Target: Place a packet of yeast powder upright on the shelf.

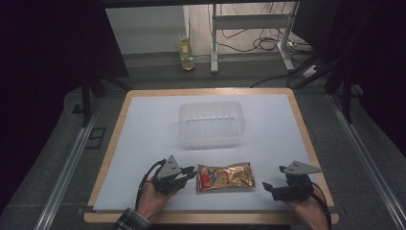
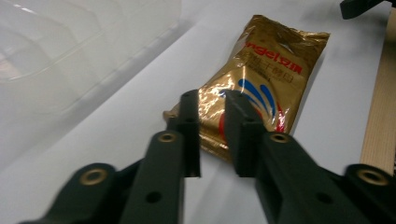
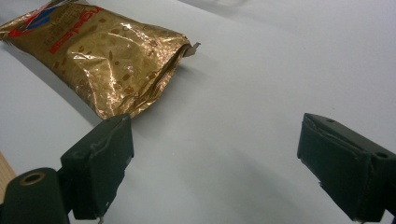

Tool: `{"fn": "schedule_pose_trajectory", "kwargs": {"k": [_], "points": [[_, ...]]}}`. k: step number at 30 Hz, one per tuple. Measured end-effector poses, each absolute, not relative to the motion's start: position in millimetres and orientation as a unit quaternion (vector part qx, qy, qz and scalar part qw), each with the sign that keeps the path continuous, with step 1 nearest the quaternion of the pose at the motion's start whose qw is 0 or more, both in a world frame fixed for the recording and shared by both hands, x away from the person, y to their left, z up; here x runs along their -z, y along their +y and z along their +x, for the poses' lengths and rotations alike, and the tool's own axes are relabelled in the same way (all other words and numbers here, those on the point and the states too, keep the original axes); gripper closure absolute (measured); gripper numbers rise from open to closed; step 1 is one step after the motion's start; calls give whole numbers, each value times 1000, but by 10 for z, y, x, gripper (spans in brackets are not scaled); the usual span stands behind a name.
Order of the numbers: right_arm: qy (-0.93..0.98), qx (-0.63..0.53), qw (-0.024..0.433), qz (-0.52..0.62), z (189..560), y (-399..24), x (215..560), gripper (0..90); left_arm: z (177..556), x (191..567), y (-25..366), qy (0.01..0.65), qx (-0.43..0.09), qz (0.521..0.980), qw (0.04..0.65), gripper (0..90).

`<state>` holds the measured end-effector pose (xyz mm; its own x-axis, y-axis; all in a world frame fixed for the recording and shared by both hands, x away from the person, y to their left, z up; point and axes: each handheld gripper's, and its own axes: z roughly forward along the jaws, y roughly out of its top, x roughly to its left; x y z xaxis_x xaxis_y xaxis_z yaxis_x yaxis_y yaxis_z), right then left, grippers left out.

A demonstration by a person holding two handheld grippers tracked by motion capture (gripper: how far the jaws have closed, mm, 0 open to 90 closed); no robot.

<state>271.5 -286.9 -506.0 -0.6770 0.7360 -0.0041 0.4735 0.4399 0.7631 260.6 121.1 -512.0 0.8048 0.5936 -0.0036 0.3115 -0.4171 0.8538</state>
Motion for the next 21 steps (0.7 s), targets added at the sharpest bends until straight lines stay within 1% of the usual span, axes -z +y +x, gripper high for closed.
{"fn": "schedule_pose_trajectory", "kwargs": {"k": [3, 6, 12, 21], "points": [[831, -385, 170, 364, 2717, -2869, 5061, 109, 2604, 5123, 1171, 268, -153, 829, 466, 865], [832, -383, 169, 363, 2721, -2862, 5065, 109, 2610, 5131, 1105, 262, -150, 829, 470, 890], [833, -383, 168, 362, 2727, -2853, 5070, 109, 2652, 5189, 981, 255, -139, 834, 470, 893], [829, -391, 162, 366, 2728, -2853, 5066, 110, 2700, 5338, 818, 252, -132, 848, 447, 894]]}}
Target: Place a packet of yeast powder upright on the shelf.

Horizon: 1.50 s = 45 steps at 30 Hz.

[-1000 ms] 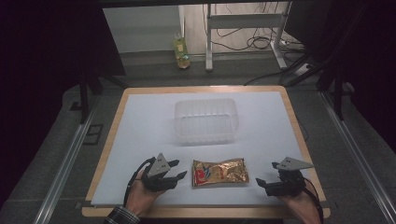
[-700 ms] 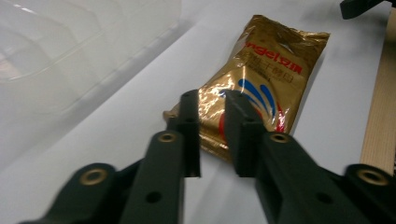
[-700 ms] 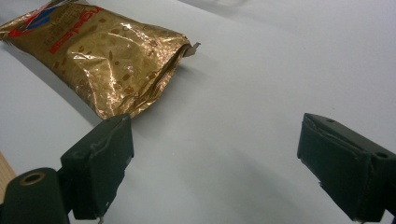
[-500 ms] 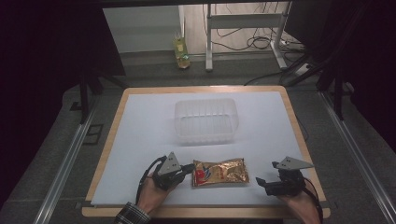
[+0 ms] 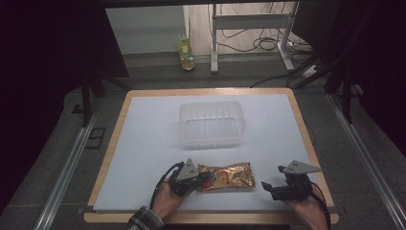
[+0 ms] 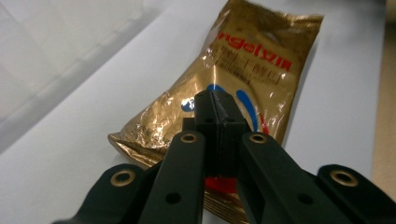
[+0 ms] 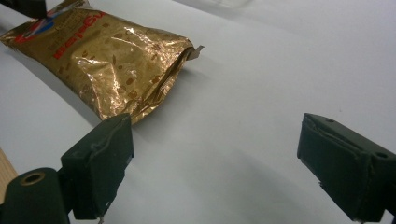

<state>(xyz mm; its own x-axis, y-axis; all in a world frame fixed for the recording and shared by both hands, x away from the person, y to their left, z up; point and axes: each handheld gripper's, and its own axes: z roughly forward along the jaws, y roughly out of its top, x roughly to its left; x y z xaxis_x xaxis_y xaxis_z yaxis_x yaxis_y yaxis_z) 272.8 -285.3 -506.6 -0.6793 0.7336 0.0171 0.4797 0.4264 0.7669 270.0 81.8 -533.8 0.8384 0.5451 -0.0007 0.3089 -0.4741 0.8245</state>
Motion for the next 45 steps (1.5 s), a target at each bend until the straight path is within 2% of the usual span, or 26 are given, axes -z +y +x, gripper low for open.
{"fn": "schedule_pose_trajectory", "kwargs": {"k": [17, 20, 29, 45], "points": [[827, -397, 159, 366, 2713, -2856, 5037, 116, 2699, 5380, 877, 265, -148, 859, 413, 896], [826, -399, 154, 368, 2715, -2862, 5030, 118, 2708, 5426, 893, 271, -152, 867, 391, 896], [822, -407, 139, 372, 2733, -2858, 5017, 129, 2710, 5440, 879, 276, -151, 869, 382, 897], [819, -424, 47, 383, 2844, -2677, 5021, 209, 2727, 5445, 893, 283, -140, 866, 387, 897]]}}
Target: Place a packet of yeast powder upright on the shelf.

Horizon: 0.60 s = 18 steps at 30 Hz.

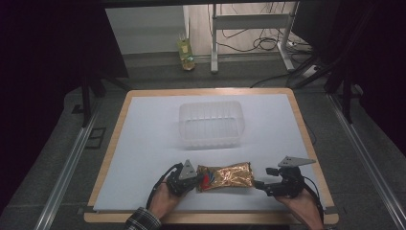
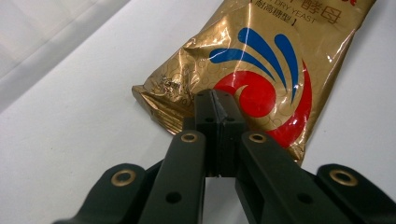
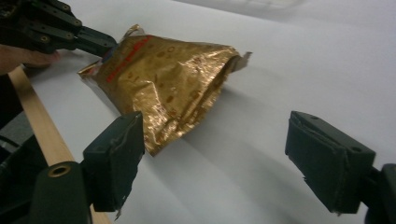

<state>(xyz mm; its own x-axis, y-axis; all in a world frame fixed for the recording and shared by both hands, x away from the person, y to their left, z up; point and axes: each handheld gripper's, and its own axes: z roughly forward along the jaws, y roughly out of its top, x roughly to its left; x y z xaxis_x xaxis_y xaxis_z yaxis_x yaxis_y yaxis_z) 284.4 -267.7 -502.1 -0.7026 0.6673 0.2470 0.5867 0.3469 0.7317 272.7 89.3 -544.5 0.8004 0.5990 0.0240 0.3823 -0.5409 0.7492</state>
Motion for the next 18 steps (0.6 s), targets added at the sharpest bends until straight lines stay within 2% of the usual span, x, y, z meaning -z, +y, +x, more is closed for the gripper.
{"fn": "schedule_pose_trajectory", "kwargs": {"k": [18], "points": [[819, -418, -38, 392, 3095, -2378, 5171, 322, 2728, 5446, 897, 283, -140, 866, 387, 897]]}}
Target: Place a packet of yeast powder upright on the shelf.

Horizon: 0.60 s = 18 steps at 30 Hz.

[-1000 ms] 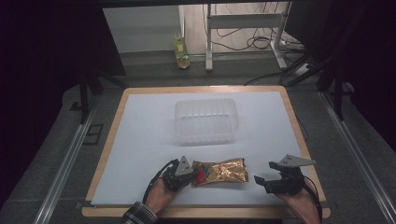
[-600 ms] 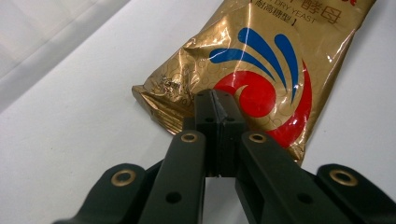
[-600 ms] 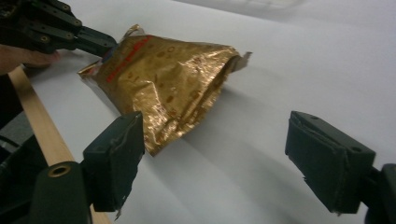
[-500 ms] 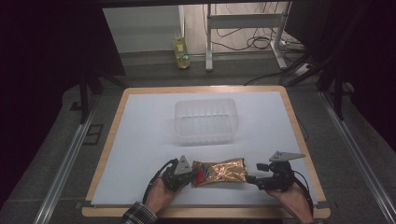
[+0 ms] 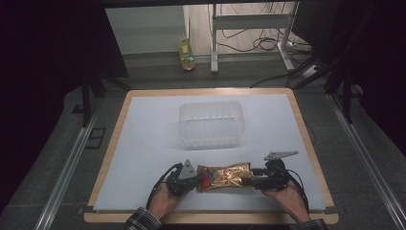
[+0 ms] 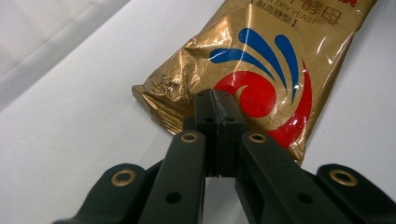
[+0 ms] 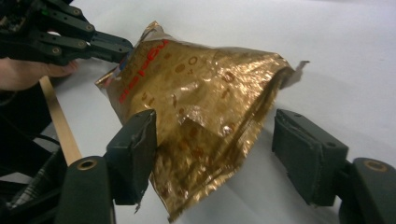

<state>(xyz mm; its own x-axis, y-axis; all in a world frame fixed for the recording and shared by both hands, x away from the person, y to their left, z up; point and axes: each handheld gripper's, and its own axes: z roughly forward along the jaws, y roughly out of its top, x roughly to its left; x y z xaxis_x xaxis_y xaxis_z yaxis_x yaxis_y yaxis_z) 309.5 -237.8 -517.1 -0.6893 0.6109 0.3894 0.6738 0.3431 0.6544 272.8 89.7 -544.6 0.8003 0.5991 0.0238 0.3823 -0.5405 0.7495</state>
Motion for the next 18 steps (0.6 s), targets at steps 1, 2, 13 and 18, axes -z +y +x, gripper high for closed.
{"fn": "schedule_pose_trajectory", "kwargs": {"k": [1, 2, 13, 18], "points": [[-817, 418, 45, -394, 3107, -2371, 5174, 333, 2728, 5446, 897, 283, -140, 866, 387, 897], [-815, 421, 51, -394, 3120, -2360, 5183, 342, 2728, 5446, 897, 283, -140, 866, 387, 897], [-793, 439, 119, -404, 3224, -2271, 5182, 509, 2728, 5447, 898, 284, -140, 866, 387, 897], [-780, 454, 139, -407, 3239, -2266, 5151, 576, 2731, 5449, 900, 284, -138, 866, 389, 896]]}}
